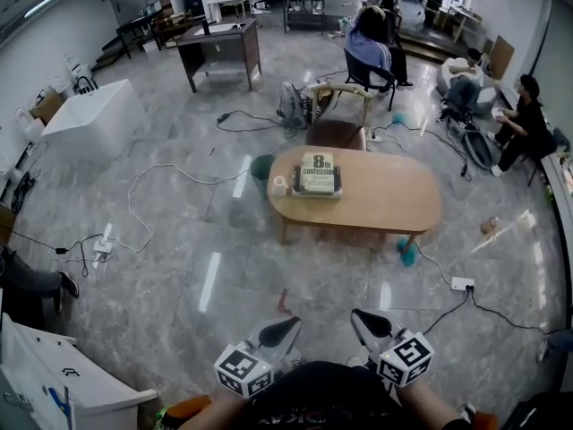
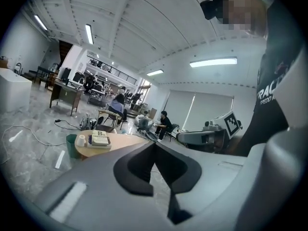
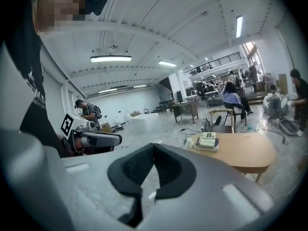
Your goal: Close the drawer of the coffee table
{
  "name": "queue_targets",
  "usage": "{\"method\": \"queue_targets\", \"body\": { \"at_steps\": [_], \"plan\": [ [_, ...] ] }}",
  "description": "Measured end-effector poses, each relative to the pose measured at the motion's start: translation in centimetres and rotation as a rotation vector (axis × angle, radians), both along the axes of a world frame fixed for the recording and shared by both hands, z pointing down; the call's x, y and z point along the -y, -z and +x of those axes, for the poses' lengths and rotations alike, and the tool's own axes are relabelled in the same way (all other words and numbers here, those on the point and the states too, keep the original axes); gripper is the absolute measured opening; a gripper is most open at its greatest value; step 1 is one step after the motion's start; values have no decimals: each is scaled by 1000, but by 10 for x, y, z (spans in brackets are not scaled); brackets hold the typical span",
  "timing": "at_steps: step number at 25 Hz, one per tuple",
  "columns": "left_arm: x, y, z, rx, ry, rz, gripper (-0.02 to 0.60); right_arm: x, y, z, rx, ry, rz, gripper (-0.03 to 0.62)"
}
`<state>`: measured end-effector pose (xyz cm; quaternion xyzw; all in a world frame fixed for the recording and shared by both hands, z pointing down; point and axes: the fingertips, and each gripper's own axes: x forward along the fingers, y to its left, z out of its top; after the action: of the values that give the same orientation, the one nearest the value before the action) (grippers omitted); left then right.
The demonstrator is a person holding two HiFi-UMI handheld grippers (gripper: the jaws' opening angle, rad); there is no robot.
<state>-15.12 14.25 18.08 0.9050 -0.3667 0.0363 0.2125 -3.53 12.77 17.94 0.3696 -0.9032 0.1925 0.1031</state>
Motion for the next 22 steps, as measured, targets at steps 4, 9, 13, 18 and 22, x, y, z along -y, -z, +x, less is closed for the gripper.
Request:
{"method": "queue_targets", "body": {
  "at_steps": [4, 9, 13, 18, 22],
  "plan": [
    [-15, 2, 35, 2, -4, -8, 5, -16, 6, 22, 5, 35, 12, 2],
    [-37, 6, 94, -14, -25, -19, 5, -42, 8, 59, 27, 80, 6, 2],
    [-58, 12, 132, -5, -20, -22, 5, -66, 11, 87, 50, 125, 1, 2],
    [-79, 14, 166, 3, -1, -16, 5, -90, 9, 124, 62, 164, 13, 2],
    [-89, 16, 186, -37, 38, -21, 5, -104, -1, 147, 72, 190, -13, 2]
  ]
}}
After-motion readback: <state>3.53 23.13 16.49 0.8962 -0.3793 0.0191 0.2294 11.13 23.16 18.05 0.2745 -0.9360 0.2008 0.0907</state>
